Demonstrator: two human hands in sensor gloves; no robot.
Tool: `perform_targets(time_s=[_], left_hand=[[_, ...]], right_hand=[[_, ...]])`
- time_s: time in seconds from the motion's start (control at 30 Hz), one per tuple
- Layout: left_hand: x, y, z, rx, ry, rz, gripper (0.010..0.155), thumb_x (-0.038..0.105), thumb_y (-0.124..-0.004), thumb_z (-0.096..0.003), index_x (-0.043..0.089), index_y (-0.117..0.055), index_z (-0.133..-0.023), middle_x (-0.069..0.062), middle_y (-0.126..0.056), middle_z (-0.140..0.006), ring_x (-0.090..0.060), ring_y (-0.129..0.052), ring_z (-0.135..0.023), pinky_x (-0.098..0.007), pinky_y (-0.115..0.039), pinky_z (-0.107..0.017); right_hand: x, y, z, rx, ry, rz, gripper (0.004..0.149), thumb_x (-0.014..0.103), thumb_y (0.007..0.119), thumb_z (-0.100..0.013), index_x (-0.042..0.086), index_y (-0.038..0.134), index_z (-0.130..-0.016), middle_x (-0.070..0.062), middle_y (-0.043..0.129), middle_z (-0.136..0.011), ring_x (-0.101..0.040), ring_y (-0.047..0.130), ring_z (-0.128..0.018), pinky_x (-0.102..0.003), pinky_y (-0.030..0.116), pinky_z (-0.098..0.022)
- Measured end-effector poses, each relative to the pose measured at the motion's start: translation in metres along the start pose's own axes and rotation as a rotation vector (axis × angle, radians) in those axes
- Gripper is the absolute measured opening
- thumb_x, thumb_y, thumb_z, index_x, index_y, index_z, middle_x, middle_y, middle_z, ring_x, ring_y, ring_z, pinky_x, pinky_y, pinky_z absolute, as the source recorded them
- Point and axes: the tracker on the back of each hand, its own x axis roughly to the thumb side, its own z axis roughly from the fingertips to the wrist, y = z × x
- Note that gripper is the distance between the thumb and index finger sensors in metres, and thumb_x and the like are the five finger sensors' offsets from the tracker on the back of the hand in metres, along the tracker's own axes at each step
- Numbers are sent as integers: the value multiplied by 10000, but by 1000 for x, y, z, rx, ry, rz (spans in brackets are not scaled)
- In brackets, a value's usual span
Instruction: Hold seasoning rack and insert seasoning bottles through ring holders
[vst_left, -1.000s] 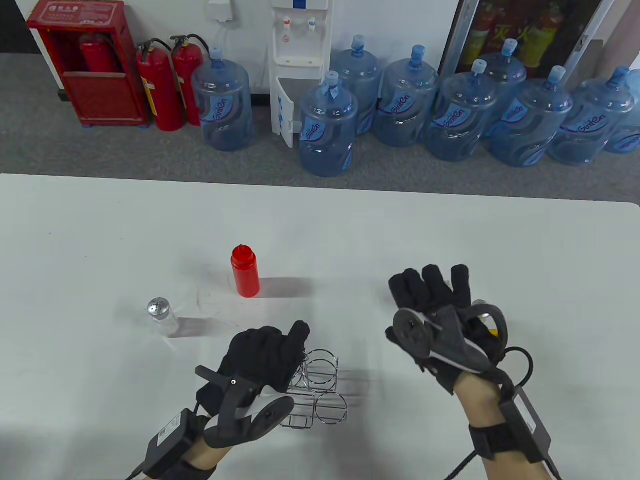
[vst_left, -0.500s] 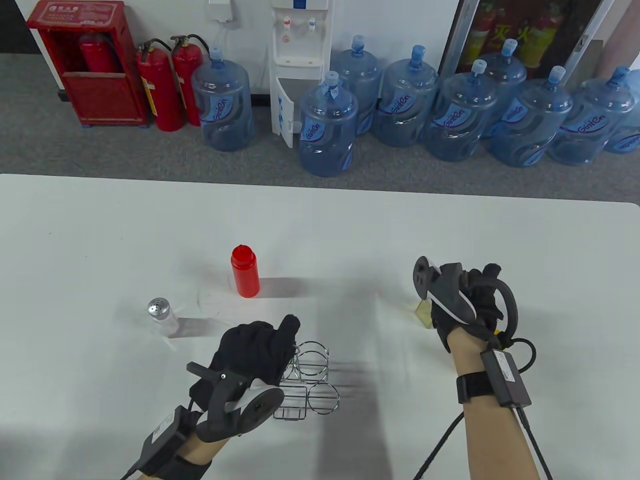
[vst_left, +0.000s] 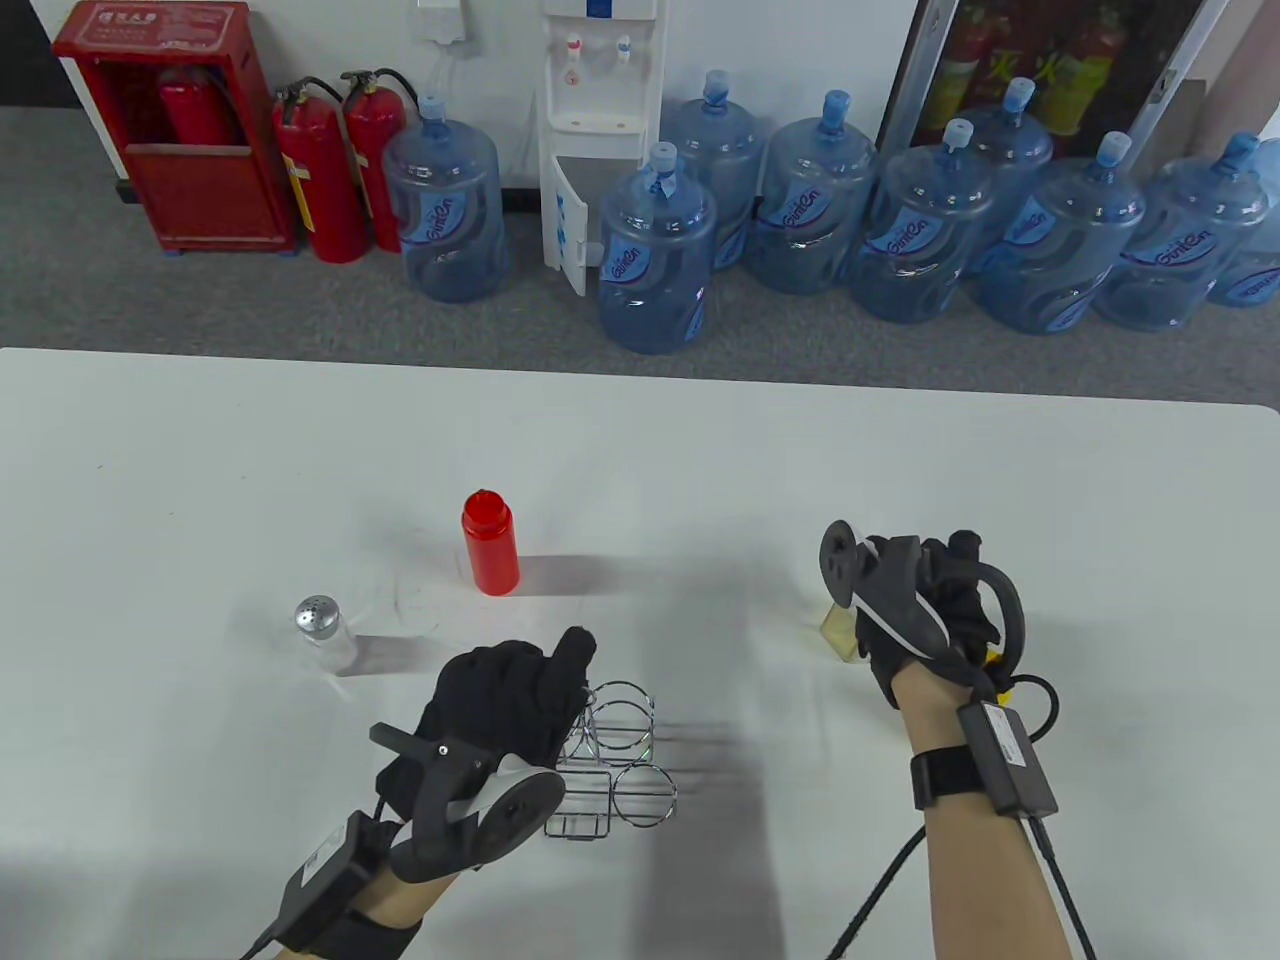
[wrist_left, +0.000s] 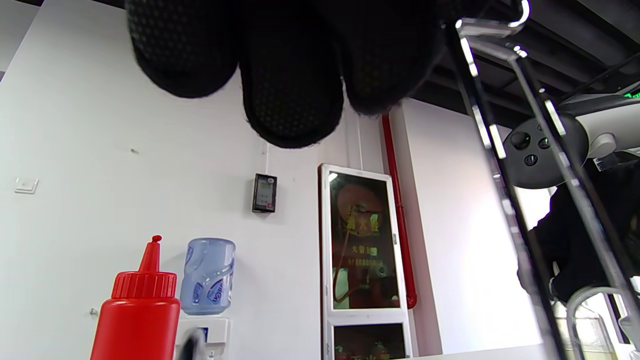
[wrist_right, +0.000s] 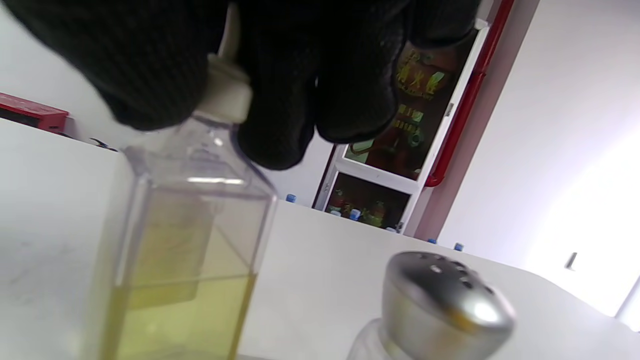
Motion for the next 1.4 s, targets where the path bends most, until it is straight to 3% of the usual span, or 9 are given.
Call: perform_targets(time_s=[0.2,0.33,0.43,0.57,0.73,1.0,1.4], left_hand=[[-4,-1,-2,-16,11,20,444,450,-682,-460,333,-704,-889,212,-931,-492,-88,-1019,-625,-426,-821,-518],[-9,1,-3,-18,30,48,442,451,-694,-459,333,-720,-884,212,-945,-484,-89,-1032,-614,-423,-832,-509],[-12,1,-4,-23,46,73,441,454,-705,-457,331,-733,-879,211,-956,-478,-91,-1041,-606,-424,-838,-502],[-13,-1,-4,-27,51,78,441,457,-710,-454,330,-741,-875,213,-961,-475,-88,-1048,-599,-421,-844,-498],[-17,0,-6,-32,72,100,440,462,-715,-452,329,-750,-870,215,-969,-467,-86,-1057,-592,-419,-851,-491],[-22,-2,-7,-46,96,149,432,457,-706,-453,330,-752,-863,215,-966,-453,-83,-1058,-584,-419,-852,-488],[-27,-2,-7,-42,121,208,425,459,-698,-465,323,-749,-864,210,-971,-459,-84,-1059,-584,-420,-852,-484]], right_hand=[[-6,-62,37,-240,-114,-188,510,509,847,-341,354,805,-825,72,941,-791,-183,912,-809,-525,523,-745],[-4,-105,85,-395,-275,-386,521,524,853,-338,347,809,-827,75,950,-775,-181,923,-794,-534,528,-743],[7,-124,123,-472,-436,-493,529,531,849,-340,352,804,-836,85,952,-777,-172,926,-797,-531,538,-745],[41,-126,162,-487,-624,-549,542,523,848,-342,346,799,-852,84,957,-789,-163,929,-798,-500,596,-704],[89,-113,184,-437,-743,-518,588,497,843,-350,322,757,-904,76,943,-815,-168,925,-803,-493,607,-695],[128,-95,184,-448,-774,-472,603,462,806,-371,312,686,-942,67,896,-851,-182,896,-810,-495,599,-688],[133,-85,181,-398,-744,-545,625,434,820,-374,311,642,-961,60,871,-875,-180,896,-805,-501,596,-688]])
